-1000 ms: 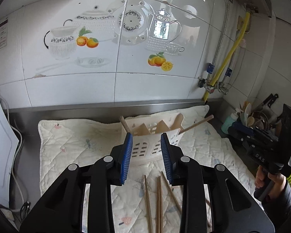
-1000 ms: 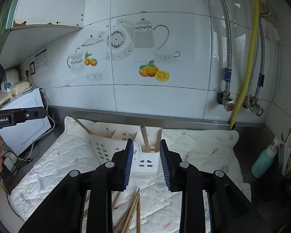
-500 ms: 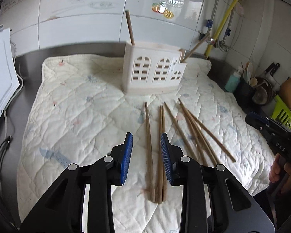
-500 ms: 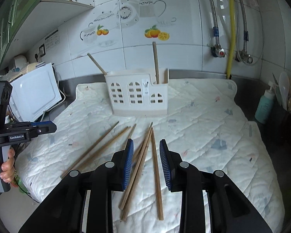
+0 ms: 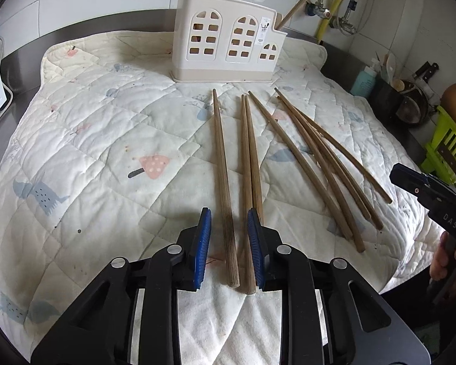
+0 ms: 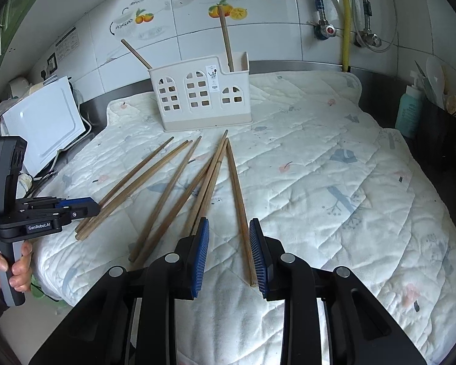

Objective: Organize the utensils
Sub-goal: 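Grasp another chopstick with the right gripper while the left gripper grasps one too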

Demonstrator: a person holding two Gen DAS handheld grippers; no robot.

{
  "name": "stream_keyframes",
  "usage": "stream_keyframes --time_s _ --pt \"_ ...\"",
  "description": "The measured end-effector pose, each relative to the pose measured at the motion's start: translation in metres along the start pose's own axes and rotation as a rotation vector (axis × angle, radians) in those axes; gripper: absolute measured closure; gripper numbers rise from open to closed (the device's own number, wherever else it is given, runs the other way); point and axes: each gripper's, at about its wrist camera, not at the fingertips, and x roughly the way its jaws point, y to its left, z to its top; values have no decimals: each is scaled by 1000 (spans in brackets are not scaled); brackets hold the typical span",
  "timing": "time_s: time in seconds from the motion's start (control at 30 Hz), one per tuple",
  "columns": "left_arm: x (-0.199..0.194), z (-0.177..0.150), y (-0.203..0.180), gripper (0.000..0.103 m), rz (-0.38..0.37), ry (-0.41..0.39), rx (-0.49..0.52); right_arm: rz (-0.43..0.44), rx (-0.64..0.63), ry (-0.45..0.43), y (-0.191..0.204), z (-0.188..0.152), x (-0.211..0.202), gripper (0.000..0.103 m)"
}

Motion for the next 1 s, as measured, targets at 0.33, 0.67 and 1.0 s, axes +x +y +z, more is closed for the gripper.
stream_keyframes --time_s 0.33,0.67,1.0 --pt "2 1 7 82 -22 -8 -37 6 16 7 -7 -1 6 78" --pt "3 -4 -1 86 36 -3 14 6 19 14 -7 -3 9 82" --pt "5 -4 -11 98 121 -36 43 -4 9 37 -7 -9 19 85"
